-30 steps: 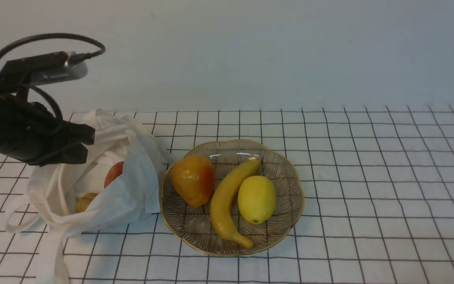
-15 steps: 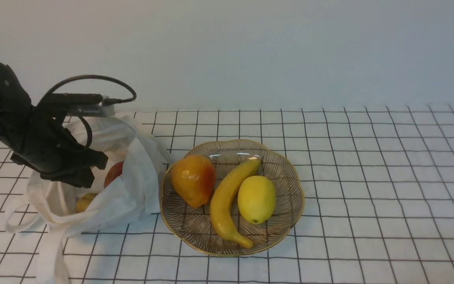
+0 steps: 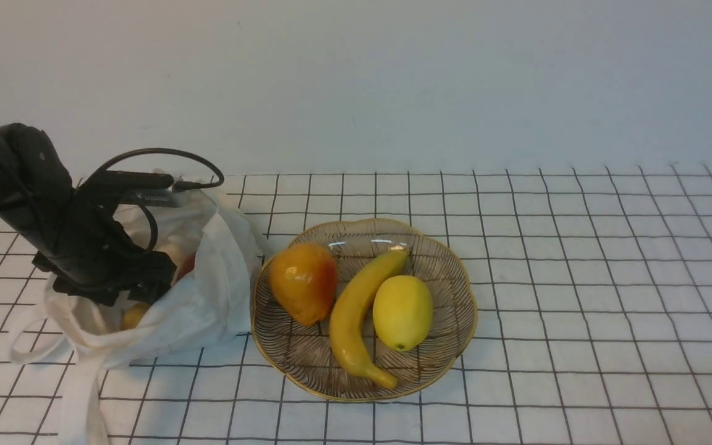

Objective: Take the fruit out of the bag on the white checkered tablecloth and place them on the plate.
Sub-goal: 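Reach into the cloth bag and grasp the kiwi with the left gripper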

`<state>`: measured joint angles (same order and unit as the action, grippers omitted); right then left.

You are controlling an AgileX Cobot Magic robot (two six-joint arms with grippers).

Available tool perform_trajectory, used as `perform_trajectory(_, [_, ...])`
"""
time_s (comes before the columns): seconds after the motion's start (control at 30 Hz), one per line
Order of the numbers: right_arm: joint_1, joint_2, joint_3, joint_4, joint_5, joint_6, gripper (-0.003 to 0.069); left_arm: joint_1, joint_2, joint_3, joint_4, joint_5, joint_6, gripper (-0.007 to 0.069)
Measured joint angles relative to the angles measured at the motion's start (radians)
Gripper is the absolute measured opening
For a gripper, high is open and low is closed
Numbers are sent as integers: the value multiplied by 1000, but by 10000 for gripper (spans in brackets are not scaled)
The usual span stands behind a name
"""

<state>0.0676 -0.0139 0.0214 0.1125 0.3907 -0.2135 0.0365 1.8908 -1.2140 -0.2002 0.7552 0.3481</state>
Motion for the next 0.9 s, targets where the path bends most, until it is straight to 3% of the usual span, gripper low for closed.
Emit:
perform_trajectory(0.3, [0,0,0,0,0,0,-14,0,19,-15,-6,69,-10,486])
perform_trajectory(0.53, [0,0,0,0,0,0,-14,0,35,-25,-33,141,-15,472])
perform_trajectory(0.63, [0,0,0,0,0,0,-14,0,36,-25,-50,184,-15,394])
perform_trajectory(0.9, [0,0,0,0,0,0,-14,-1,30,-49,-21,273,-28,392])
